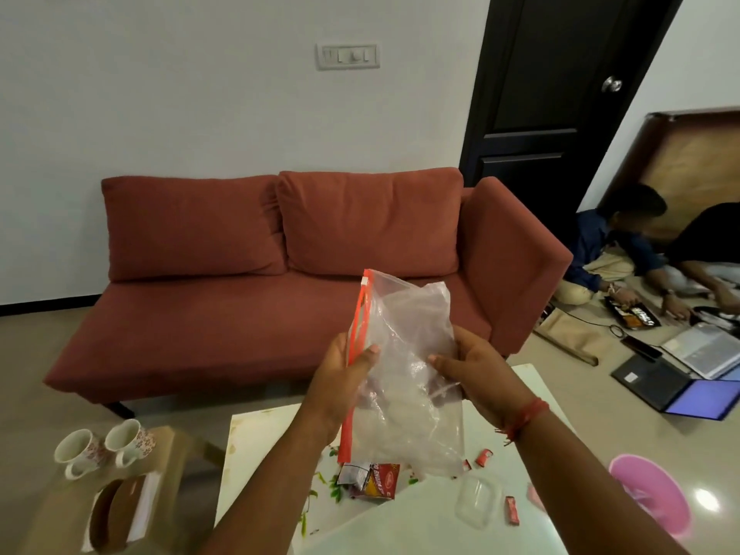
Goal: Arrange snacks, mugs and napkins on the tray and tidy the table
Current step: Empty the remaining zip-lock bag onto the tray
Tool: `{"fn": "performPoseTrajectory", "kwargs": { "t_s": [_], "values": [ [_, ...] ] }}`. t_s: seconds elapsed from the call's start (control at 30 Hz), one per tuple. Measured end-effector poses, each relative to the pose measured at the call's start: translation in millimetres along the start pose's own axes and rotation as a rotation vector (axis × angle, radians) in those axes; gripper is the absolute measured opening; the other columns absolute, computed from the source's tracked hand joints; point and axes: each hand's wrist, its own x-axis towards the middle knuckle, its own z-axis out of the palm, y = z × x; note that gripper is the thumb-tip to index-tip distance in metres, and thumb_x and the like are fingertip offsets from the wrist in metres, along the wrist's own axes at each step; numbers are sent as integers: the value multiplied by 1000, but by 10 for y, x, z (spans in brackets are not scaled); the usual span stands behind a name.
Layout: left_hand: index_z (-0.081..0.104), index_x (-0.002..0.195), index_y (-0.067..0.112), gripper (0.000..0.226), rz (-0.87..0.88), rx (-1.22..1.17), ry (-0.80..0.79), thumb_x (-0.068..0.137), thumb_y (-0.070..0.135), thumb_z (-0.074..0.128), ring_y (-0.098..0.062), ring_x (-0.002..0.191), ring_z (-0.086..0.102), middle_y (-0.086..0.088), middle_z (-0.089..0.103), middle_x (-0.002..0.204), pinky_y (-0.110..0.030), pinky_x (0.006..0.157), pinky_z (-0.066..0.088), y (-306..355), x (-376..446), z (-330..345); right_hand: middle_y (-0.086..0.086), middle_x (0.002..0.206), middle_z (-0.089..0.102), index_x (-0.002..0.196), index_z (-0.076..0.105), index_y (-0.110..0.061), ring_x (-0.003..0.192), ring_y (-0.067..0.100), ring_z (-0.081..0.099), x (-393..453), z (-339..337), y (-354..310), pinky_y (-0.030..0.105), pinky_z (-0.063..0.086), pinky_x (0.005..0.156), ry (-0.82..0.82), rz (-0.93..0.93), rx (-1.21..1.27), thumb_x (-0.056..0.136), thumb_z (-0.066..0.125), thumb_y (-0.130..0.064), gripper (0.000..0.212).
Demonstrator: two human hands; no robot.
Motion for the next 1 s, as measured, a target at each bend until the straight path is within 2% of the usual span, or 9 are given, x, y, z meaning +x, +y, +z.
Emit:
{"fn": "performPoseTrajectory", "kwargs": {
  "t_s": [0.1,0.23,0.37,0.47,0.57,0.67,0.77,0.9,1.0],
  "values": [
    [62,116,23,34,27,-55,-23,89,2,64,-36,91,70,-13,71,107,-52,69,61,-12,43,-44,11,107,73,116,64,-8,68,28,71,-9,-7,3,36,59,54,-4,-34,-61,96,47,10,32],
    [66,107,9,34,48,-177,-74,87,-15,55,-21,75,72,-9,75,90,-35,56,59,9,62,-120,18,95,74,101,73,-3,77,30,68,12,47,31,49,56,71,74,-137,-39,91,47,15,33],
    [70,82,12,31,21,-258,-103,88,-14,53,-18,71,72,-6,74,78,-31,55,59,0,77,-166,-2,69,73,76,65,5,67,16,66,65,117,38,25,56,64,80,-174,-10,86,47,21,26],
    [69,98,6,26,33,-279,-131,92,-11,50,-22,80,73,-10,76,89,-33,62,60,-10,90,-205,9,90,73,74,61,11,83,22,69,96,99,65,40,58,79,67,-168,117,86,39,24,28],
    [66,94,6,27,83,-218,-129,95,-11,45,-12,64,70,-2,75,73,-24,56,56,28,71,-251,16,114,69,64,70,-2,107,36,63,71,27,65,41,58,80,44,-120,333,86,30,18,50],
    [67,96,8,21,169,-102,-132,97,0,48,-13,71,67,0,73,83,-23,59,55,63,85,-276,19,131,61,104,69,-1,123,41,55,25,-30,49,48,54,83,-57,-64,489,93,37,-9,35],
    [59,93,-8,23,234,-17,-142,79,11,57,-18,86,61,-2,66,104,-23,62,53,87,111,-258,9,133,63,137,53,-23,120,34,61,2,5,79,51,56,85,-132,109,435,90,63,-41,51],
    [61,54,19,29,314,44,-173,70,-2,51,-11,96,59,1,61,112,-22,71,50,120,122,-244,20,124,66,134,53,-11,112,40,65,8,55,86,48,59,82,-236,154,230,85,71,-8,52],
    [69,82,10,34,189,-117,-180,88,-11,43,-21,89,61,-2,66,111,-27,59,54,62,142,-313,20,118,69,126,60,-6,104,38,69,47,25,51,45,61,76,-119,85,164,89,60,7,39]
  ]
}}
